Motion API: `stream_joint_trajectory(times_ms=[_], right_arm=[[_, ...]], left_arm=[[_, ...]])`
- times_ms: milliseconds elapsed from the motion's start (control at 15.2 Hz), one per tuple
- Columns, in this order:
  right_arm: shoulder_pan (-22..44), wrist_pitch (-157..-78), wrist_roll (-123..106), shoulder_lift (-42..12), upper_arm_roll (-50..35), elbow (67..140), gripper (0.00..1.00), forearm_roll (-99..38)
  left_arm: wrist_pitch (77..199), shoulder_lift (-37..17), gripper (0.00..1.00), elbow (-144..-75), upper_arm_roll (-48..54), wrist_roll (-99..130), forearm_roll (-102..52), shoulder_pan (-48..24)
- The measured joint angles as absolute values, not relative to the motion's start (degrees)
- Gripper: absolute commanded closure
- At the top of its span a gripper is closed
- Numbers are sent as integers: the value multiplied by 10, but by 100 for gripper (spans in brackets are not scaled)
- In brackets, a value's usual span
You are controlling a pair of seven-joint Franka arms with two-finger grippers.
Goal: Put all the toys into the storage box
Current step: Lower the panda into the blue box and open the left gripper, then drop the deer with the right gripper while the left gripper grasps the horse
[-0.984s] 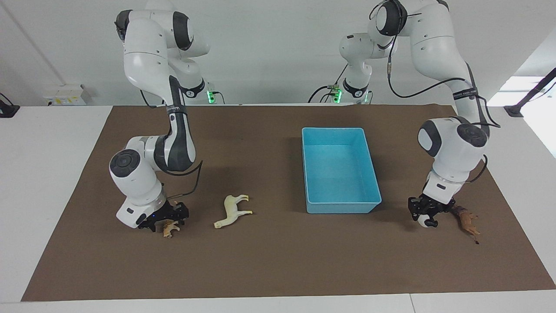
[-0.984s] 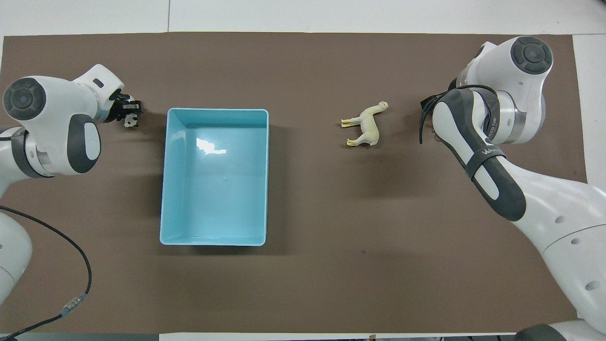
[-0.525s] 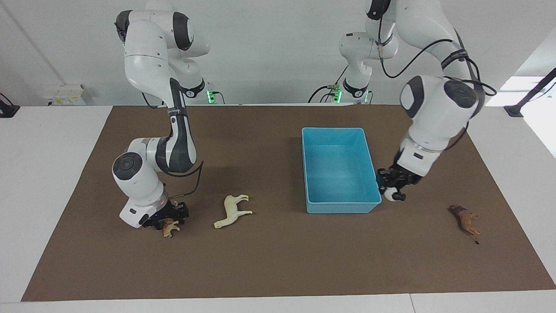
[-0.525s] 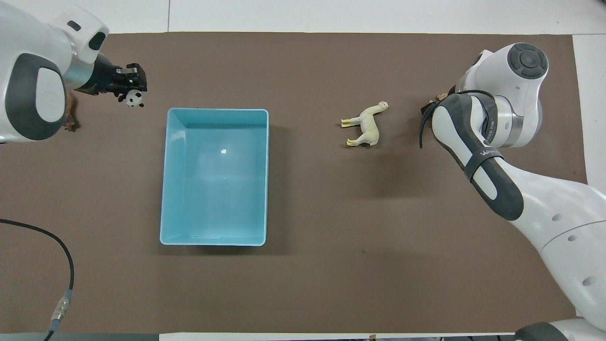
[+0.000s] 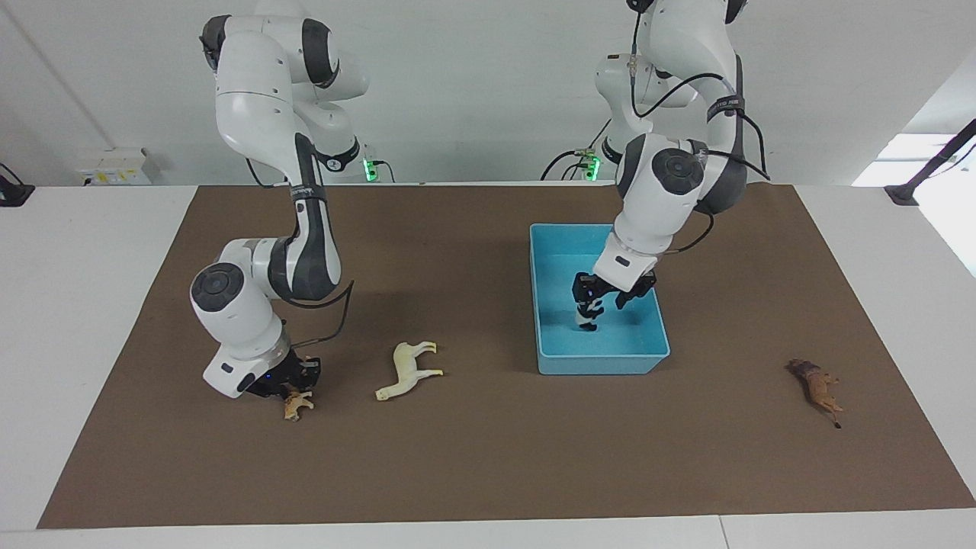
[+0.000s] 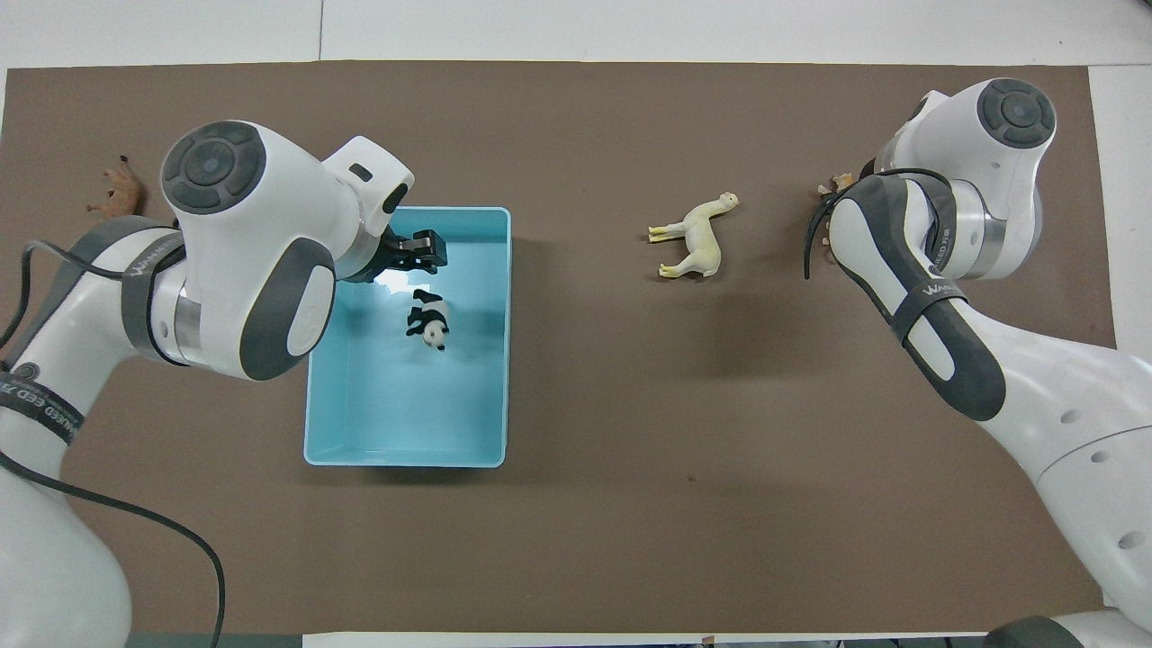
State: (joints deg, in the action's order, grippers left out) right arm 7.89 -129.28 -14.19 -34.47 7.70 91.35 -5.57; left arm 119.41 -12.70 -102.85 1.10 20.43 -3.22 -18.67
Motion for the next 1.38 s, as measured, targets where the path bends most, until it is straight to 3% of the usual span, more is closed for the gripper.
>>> stream_joint_trajectory(times_ms=[131,328,590,852,1180,1246,1311,1377], right_arm=[[83,-1271,-141,-344,76,898,100,-56],[105,-1158,-105,-334,75,823,100,-56],[221,-1019,64,-308,72,704,100,-55],[371,-1052,207,-309,68,671,100,-60],[488,-1191,304,-342,68,682,100,-77],[499,-1207,314,-354,68,688,56,-77],[507,-1226,326,-365,68,697,5,-77],[511,-1245,340,-375,68,709,0,-77]], left_arm=[[1195,-118,0,-1009,9,185,6,-152],[1246,-121,0,-989,6,93,36,-70],[1350,-186,0,-956,5,-40,37,59],[1431,-288,0,-896,6,-54,38,83],[1510,-359,0,-883,6,-125,38,130],[1516,-364,0,-884,6,-126,38,133],[1524,-368,0,-889,6,-126,38,135],[1537,-371,0,-900,6,-126,38,139]])
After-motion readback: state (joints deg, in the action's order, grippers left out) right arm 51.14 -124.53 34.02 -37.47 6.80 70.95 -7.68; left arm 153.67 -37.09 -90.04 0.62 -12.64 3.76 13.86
